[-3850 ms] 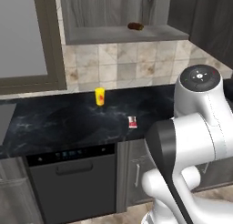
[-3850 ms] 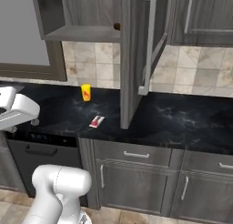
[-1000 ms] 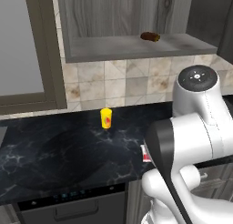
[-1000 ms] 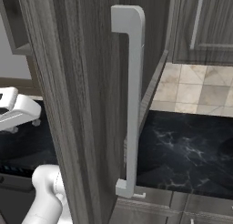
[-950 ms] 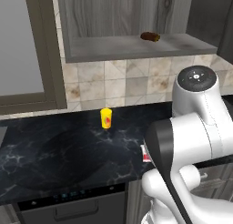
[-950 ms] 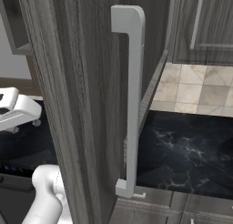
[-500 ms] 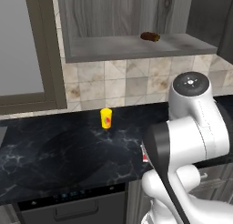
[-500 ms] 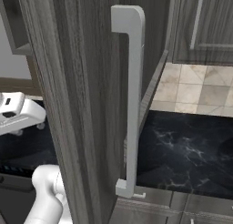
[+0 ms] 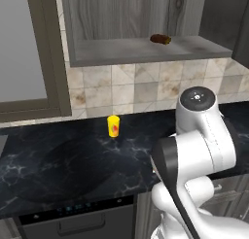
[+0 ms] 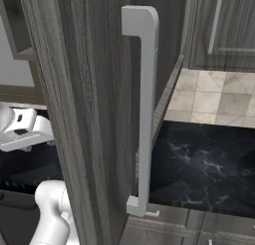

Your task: Pick the canned food and bar from the counter and place them in the cabinets closest to them.

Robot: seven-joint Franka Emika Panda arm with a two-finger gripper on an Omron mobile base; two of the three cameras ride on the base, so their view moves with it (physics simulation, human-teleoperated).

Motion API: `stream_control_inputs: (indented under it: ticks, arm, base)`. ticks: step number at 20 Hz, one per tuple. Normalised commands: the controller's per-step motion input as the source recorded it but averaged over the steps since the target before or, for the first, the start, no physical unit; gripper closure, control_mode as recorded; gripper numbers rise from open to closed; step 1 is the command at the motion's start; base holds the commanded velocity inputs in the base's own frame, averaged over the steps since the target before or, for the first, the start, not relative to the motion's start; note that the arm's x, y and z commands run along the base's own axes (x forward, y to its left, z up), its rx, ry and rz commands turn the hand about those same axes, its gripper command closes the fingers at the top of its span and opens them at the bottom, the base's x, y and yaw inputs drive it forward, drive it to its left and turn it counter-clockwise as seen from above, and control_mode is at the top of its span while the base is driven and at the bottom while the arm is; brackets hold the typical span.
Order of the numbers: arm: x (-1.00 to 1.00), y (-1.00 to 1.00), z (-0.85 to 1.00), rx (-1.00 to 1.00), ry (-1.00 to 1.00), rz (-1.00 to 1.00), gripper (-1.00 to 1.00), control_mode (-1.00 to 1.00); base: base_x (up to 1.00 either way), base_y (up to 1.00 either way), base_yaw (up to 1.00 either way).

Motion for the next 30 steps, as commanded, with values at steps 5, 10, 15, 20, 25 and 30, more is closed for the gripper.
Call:
stream_control_inputs:
  ticks: [5,10,15,20,25,30]
  arm:
    - [0.18,-0.02,-0.27,0.03,-0.01,0.00,-1.00,-1.00]
    - [0.20,-0.01,-0.26,0.03,-0.01,0.00,-1.00,-1.00]
    - [0.19,-0.04,-0.25,0.02,-0.02,0.00,-1.00,-1.00]
    - [0.21,-0.06,-0.24,0.02,-0.02,0.00,-1.00,-1.00]
    - [0.21,-0.07,-0.27,0.06,-0.02,0.00,-1.00,-1.00]
    - [0.17,-0.04,-0.28,0.09,-0.02,0.00,-1.00,-1.00]
  base:
    - [0.00,0.00,0.00]
    - [0.00,0.00,0.00]
    - [0.00,0.00,0.00]
    - [0.00,0.00,0.00]
    - [0.00,0.00,0.00]
    - [0.00,0.00,0.00]
